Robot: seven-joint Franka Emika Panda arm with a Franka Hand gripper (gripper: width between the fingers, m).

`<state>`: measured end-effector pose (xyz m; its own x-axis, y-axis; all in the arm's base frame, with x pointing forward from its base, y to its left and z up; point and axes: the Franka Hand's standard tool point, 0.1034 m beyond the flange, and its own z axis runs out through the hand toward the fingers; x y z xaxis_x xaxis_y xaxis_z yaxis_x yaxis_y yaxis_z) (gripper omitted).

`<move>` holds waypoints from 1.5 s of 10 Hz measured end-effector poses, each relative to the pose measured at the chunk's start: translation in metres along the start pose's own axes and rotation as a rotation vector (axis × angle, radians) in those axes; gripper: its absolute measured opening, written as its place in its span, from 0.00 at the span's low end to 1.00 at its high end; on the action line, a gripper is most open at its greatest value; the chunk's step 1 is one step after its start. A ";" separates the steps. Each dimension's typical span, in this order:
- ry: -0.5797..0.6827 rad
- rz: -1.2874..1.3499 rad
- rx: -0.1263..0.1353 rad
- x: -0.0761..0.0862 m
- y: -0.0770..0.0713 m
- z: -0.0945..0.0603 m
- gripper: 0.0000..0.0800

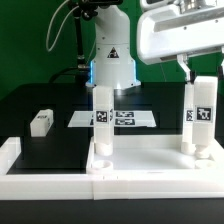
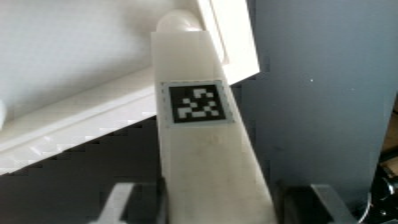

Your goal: Assemble desk

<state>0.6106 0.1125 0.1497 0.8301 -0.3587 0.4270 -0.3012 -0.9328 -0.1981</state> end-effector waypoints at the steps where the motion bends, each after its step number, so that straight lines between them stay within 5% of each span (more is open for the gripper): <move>1: -0.007 -0.001 -0.003 0.002 -0.002 0.002 0.36; 15: 0.032 -0.033 0.003 0.015 -0.004 0.012 0.36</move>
Offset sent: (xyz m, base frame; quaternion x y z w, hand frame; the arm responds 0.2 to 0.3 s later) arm 0.0140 -0.0049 -0.0035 -0.0251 0.0014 0.0023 0.9997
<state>0.6298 0.1109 0.1466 0.8239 -0.3292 0.4614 -0.2730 -0.9439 -0.1860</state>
